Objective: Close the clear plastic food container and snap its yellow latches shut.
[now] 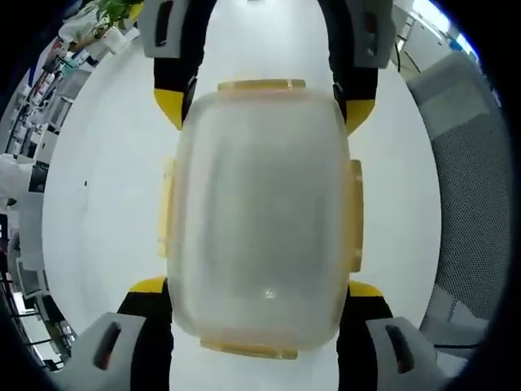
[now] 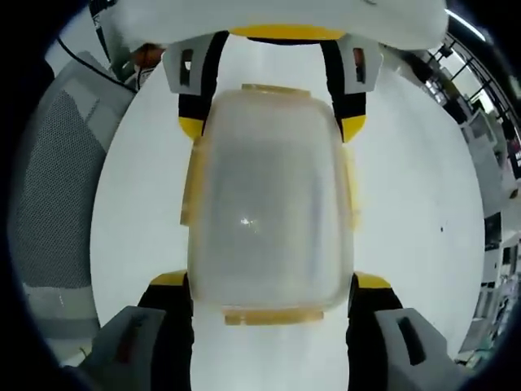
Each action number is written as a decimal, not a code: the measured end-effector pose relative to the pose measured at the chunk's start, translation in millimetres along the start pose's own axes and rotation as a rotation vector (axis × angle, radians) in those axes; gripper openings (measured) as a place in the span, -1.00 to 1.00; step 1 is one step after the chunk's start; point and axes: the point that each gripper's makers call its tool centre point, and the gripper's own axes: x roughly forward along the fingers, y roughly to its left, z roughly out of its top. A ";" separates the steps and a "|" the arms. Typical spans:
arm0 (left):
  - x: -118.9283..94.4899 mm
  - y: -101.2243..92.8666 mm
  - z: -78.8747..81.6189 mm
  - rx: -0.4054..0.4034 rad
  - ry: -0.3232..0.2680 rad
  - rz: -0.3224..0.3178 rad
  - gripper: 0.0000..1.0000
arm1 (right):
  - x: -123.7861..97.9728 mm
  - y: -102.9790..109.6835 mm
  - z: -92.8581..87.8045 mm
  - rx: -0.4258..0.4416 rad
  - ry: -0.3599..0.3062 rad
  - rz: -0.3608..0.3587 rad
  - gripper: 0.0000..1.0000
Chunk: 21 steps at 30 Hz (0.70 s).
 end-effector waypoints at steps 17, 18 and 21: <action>4.9 39.3 -0.9 0.010 -0.022 -0.001 0.62 | 4.4 -38.8 1.1 0.018 0.005 -0.004 0.50; 5.1 40.7 -1.1 0.008 -0.024 -0.001 0.62 | 4.5 -40.2 1.2 0.016 0.007 -0.004 0.50; 5.2 43.0 -1.2 0.007 -0.024 -0.001 0.62 | 5.6 -43.5 1.4 0.014 0.013 -0.003 0.50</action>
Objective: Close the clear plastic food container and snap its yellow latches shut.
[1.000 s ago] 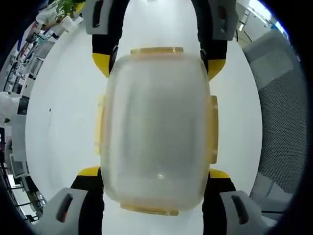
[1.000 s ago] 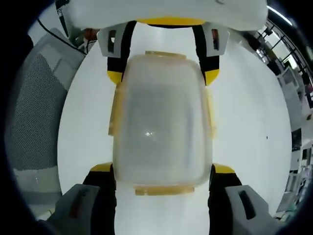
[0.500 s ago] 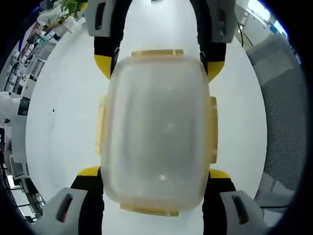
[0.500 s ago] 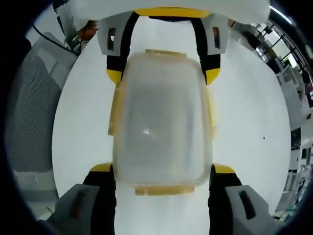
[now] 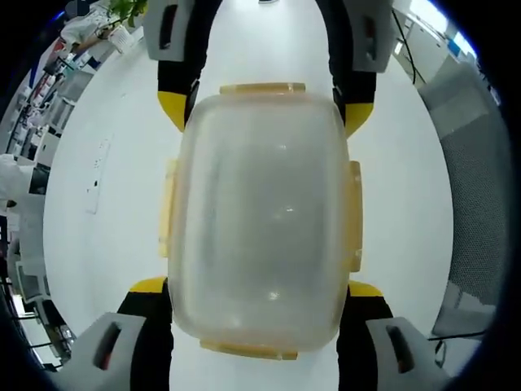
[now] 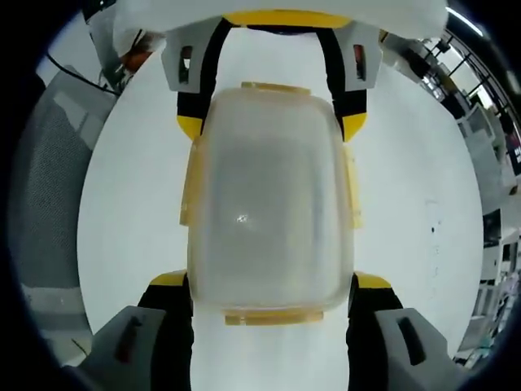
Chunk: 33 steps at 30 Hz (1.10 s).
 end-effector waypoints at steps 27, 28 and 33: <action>0.0 6.4 0.3 0.015 -0.015 0.001 0.64 | 1.1 -5.2 -1.2 0.000 0.015 0.000 0.54; 0.3 7.2 0.3 0.015 -0.016 0.002 0.65 | 0.1 -5.7 -0.7 0.003 0.010 -0.001 0.54; 0.9 7.6 1.1 0.006 -0.019 0.004 0.68 | 0.1 -6.0 0.5 0.005 -0.026 -0.005 0.56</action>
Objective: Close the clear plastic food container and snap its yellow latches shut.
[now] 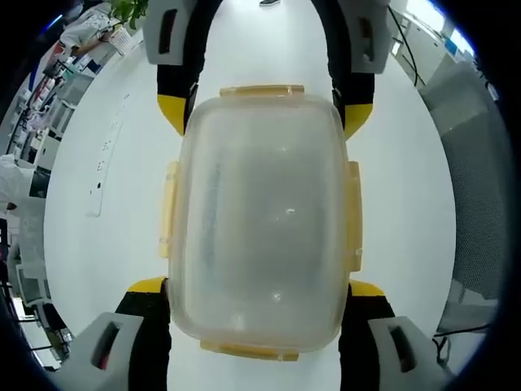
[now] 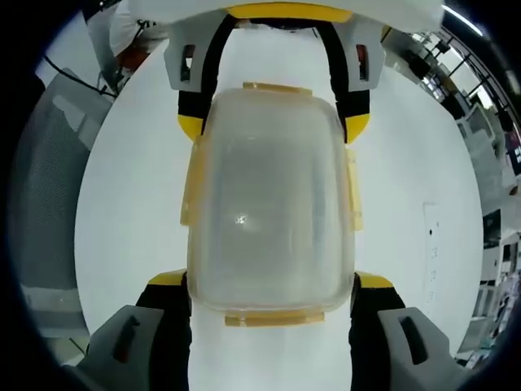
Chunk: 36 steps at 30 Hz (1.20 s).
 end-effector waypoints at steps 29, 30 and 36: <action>-15.9 -9.7 -8.2 -0.532 -0.514 0.248 0.81 | -13.5 16.6 9.3 0.516 -0.534 -0.229 0.99; -16.4 -12.4 -6.7 -0.555 -0.548 0.254 0.81 | -13.1 17.6 8.5 0.529 -0.540 -0.239 0.99; -5.8 -32.0 -11.3 -0.641 -0.614 0.224 0.82 | -15.7 27.1 17.0 0.659 -0.671 -0.230 0.99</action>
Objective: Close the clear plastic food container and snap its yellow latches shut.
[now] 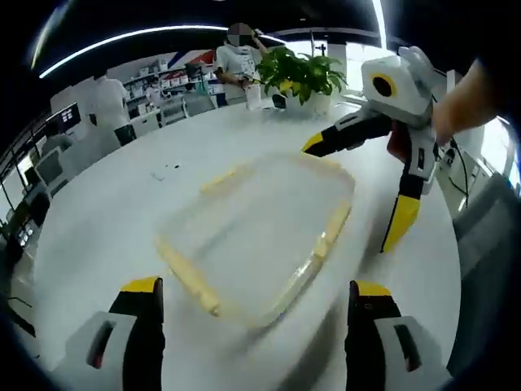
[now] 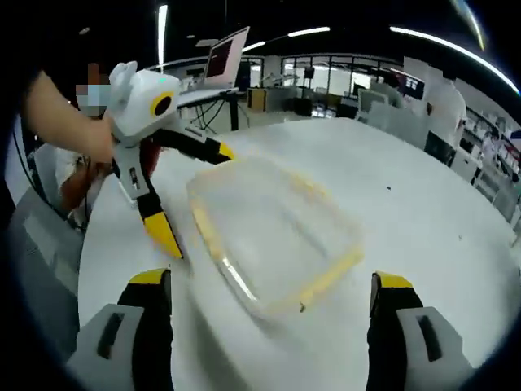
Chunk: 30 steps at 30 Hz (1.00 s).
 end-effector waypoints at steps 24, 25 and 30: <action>-19.9 -12.4 -20.6 -0.183 -0.063 0.006 0.93 | -26.4 11.4 -24.0 0.106 -0.016 -0.068 0.94; -20.2 -12.7 -21.9 -0.181 -0.057 0.009 0.93 | -29.7 12.5 -22.4 0.109 -0.020 -0.069 0.94; -24.9 -12.5 -25.7 -0.163 -0.050 0.013 0.92 | -38.5 13.8 -16.8 0.108 -0.055 -0.084 0.89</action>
